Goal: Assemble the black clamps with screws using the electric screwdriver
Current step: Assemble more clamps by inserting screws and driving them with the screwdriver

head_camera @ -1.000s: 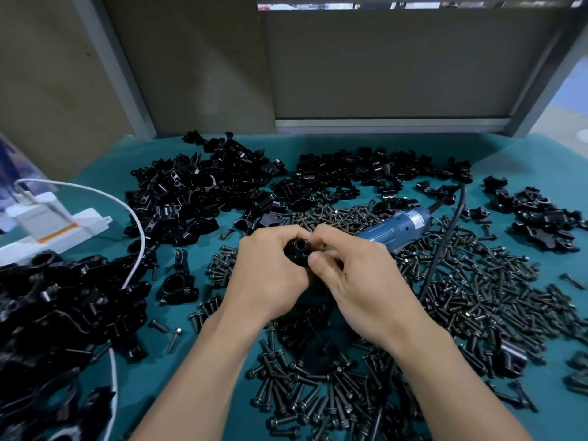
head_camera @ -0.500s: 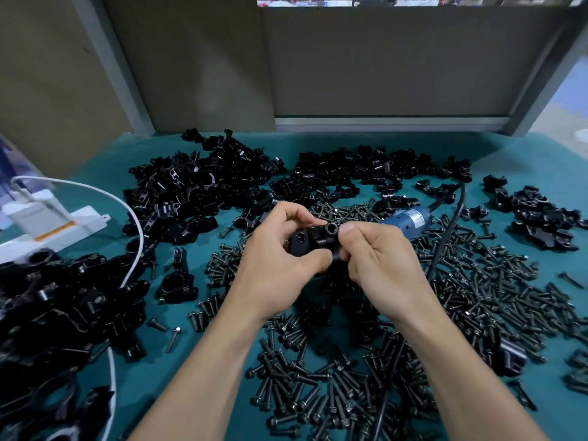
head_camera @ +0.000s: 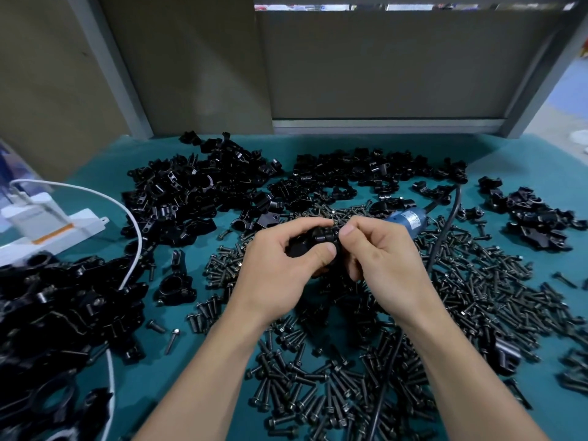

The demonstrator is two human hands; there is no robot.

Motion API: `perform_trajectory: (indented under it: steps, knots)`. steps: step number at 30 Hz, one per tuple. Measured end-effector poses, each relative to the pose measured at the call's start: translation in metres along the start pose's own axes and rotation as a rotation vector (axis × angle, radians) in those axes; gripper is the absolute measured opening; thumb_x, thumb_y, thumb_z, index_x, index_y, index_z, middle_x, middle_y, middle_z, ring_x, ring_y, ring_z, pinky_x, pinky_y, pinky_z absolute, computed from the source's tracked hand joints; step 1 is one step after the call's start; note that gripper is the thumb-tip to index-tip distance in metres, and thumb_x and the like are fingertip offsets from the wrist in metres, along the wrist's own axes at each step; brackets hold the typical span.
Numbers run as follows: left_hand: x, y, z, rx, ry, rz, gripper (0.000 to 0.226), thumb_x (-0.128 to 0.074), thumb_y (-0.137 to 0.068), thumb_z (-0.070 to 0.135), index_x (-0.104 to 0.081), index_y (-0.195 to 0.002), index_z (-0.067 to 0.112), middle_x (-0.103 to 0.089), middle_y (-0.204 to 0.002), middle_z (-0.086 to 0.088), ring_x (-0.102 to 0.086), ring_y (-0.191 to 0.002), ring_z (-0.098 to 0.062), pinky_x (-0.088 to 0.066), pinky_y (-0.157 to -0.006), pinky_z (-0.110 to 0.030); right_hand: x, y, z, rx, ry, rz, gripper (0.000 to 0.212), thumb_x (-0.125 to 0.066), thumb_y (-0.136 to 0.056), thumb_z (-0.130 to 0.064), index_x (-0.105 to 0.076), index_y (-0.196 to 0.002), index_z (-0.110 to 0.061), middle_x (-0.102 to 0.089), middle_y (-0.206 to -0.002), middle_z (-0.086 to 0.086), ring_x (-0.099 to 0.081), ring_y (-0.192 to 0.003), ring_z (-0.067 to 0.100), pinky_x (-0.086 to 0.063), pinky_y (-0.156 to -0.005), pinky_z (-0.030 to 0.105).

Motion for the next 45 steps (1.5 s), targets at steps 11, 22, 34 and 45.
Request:
perform_trajectory:
  steps: [11,22,34,45]
  knots:
    - [0.006,0.000,0.003,-0.019,0.019,0.034,0.025,-0.087,-0.072,0.027,-0.078,-0.093,0.035,-0.076,-0.085,0.010,-0.072,-0.080,-0.011,-0.060,-0.072,-0.028,-0.004,0.001,-0.014,0.085,0.061,-0.046,0.020,-0.064,-0.099,-0.012,-0.073,-0.084,-0.022,-0.072,-0.072,-0.004,-0.068,-0.070,0.016,-0.058,-0.070,0.043]
    - [0.011,0.006,0.014,-0.075,-0.101,0.086,0.036,-0.085,-0.066,0.015,-0.080,-0.093,0.039,-0.073,-0.071,0.013,-0.061,-0.055,-0.003,-0.045,-0.049,-0.017,-0.017,0.008,-0.017,0.108,0.152,-0.053,0.041,-0.052,-0.103,-0.022,-0.047,-0.062,-0.022,-0.043,-0.054,-0.013,-0.039,-0.053,0.005,-0.028,-0.050,0.020]
    - [0.008,0.003,0.014,-0.110,-0.232,0.060,0.041,-0.085,-0.074,0.012,-0.078,-0.092,0.048,-0.076,-0.084,0.022,-0.071,-0.072,-0.005,-0.057,-0.059,-0.026,-0.014,0.006,-0.009,-0.011,0.143,-0.074,0.049,-0.054,-0.102,-0.035,-0.043,-0.061,-0.010,-0.036,-0.049,-0.009,-0.032,-0.046,0.007,-0.025,-0.047,0.023]
    - [0.005,0.004,0.007,-0.025,-0.241,0.038,0.040,-0.086,-0.074,0.013,-0.076,-0.091,0.048,-0.074,-0.075,0.018,-0.066,-0.062,-0.003,-0.047,-0.048,-0.016,-0.018,0.010,-0.016,0.140,0.258,-0.011,0.033,-0.061,-0.103,-0.023,-0.055,-0.071,-0.026,-0.059,-0.064,-0.008,-0.050,-0.057,0.010,-0.034,-0.050,0.018]
Point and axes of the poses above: each hand's wrist, its own y-axis away from the middle knuckle, its own x-axis out of the back of the hand, z = x × y, the point moved 9 cm from there along -y, towards the middle knuckle
